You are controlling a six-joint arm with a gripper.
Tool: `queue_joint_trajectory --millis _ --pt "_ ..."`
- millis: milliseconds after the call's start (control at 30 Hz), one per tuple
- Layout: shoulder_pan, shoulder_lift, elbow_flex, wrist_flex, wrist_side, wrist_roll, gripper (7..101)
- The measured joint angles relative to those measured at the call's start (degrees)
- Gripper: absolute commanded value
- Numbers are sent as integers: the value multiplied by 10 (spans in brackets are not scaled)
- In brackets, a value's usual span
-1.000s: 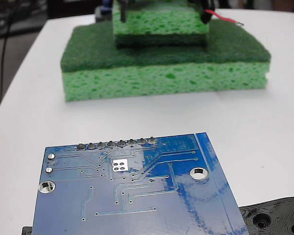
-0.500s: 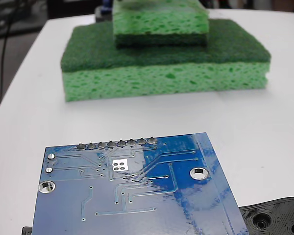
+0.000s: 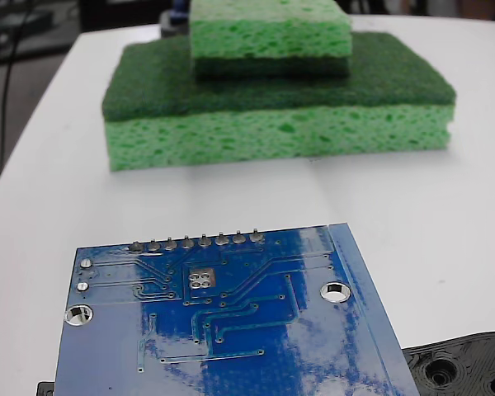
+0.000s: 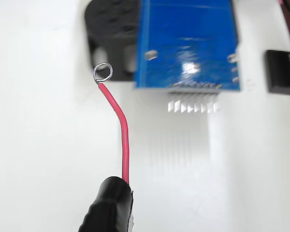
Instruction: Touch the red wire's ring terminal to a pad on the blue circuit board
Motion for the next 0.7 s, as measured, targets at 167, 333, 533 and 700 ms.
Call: queue_joint_trajectory --millis 167,333,533,700 --pt "35 -111 -75 -17 -36 -4 1003" --pt "53 -192 -131 -25 -50 5 1003" --pt "59 -256 -170 -29 -57 19 1003" --pt "62 -283 -171 -49 -62 24 1003"
